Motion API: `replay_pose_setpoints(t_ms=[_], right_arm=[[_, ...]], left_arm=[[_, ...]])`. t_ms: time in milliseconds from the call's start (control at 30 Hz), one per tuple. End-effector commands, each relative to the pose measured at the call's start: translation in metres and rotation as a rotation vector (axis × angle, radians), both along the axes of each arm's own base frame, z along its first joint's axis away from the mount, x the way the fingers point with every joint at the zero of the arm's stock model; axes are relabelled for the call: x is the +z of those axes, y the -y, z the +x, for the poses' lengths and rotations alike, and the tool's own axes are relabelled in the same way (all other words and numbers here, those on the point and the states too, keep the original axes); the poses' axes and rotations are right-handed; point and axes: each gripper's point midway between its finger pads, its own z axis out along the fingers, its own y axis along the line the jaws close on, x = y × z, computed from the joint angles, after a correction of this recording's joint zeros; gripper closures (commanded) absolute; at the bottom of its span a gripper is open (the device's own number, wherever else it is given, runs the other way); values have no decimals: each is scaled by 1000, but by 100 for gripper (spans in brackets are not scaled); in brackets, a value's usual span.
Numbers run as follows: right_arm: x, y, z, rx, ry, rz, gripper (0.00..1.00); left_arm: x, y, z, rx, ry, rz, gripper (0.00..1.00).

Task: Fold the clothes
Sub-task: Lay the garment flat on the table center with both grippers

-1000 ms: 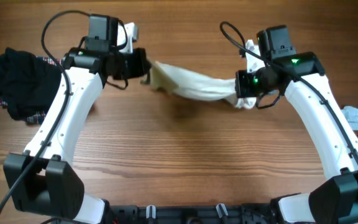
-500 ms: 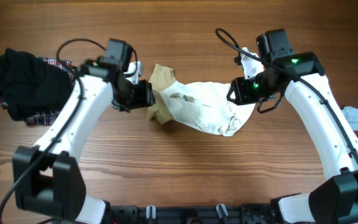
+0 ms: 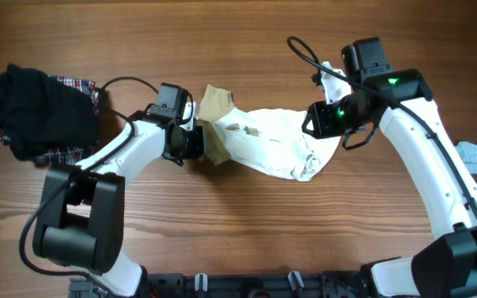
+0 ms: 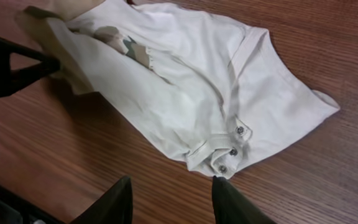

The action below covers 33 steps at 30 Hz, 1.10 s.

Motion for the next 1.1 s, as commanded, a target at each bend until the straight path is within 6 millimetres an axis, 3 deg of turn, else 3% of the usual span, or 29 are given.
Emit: replay_pose_setpoints(t_ms=[0,67,167,233,300,400,600,700,800,867,967,1033,1067], right_arm=[[5,5,4,-12,23,-14,59],[5,5,4,-12,23,-15,59],[5,5,4,-12,23,-14,58],[4,5,4,-13,22,-14,55],[3,5,3,-13,19,-15,55],[-2,5,4,-12,3,-18,54],[-16,6,-2,-12,-55,-30,54],[-33,8,-14,-43,-118,-37,53],[-45,9,-18,-61,-135,-38,51],[-48,8,-14,-61,-118,-33,50],[-48,7,-7,-83,-101,-25,55],[-54,7,-11,-167,-159,-21,87],[-61,8,-20,-227,-225,-23,91]], left_arm=[[0,4,-6,-17,-18,-14,96],[14,3,-7,-13,-13,-15,96],[56,0,-13,-9,-5,-17,96],[91,-4,-26,12,-10,-21,96],[106,-9,-44,24,-35,-18,96],[107,-17,-73,42,-139,8,96],[106,-22,-102,51,-264,30,96],[106,-23,-101,51,-262,34,60],[105,-25,-100,50,-253,49,53],[104,-25,-85,48,-189,51,53],[111,-10,-17,11,91,4,66],[105,4,28,4,223,-30,96],[95,9,43,2,248,-37,96]])
